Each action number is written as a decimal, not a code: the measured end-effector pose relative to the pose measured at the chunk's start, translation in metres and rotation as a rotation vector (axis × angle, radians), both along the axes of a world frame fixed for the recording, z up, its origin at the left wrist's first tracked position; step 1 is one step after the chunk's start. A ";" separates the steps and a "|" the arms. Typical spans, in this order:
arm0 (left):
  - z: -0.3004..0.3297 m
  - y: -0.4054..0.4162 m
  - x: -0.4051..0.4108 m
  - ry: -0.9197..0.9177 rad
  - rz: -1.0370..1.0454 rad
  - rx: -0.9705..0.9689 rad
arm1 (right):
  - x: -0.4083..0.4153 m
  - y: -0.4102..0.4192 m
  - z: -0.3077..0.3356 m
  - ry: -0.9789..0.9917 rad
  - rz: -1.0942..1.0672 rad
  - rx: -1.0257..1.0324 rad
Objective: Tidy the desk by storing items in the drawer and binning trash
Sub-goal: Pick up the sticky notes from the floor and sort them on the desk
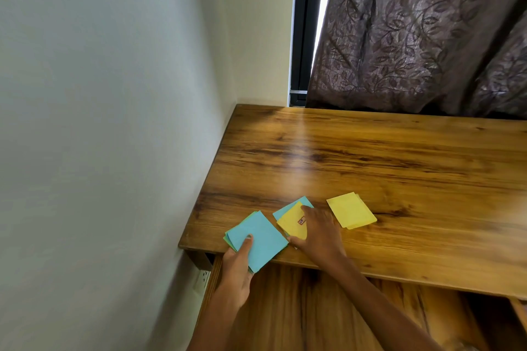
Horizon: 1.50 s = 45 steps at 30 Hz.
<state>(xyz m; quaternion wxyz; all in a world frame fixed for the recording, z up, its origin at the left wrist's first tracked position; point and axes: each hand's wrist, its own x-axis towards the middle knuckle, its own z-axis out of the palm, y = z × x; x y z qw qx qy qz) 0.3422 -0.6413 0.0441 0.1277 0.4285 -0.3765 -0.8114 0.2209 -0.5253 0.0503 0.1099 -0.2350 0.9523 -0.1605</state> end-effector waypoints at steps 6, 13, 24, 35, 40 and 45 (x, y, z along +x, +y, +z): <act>-0.001 -0.001 -0.001 0.002 0.005 0.009 | -0.001 -0.001 0.003 0.021 -0.075 -0.013; -0.005 -0.002 -0.001 -0.002 0.014 0.007 | -0.026 0.024 0.017 0.062 -0.347 -0.242; -0.006 -0.003 -0.002 -0.002 0.008 0.013 | -0.028 0.047 0.006 0.146 -0.293 0.027; -0.005 -0.002 -0.001 -0.001 0.001 0.008 | 0.021 0.020 -0.006 0.156 0.148 0.082; -0.003 -0.001 -0.001 -0.005 0.005 0.001 | 0.024 0.014 -0.010 0.227 0.189 0.161; -0.001 -0.001 0.000 0.000 0.020 0.018 | 0.018 0.026 -0.003 0.269 0.116 -0.011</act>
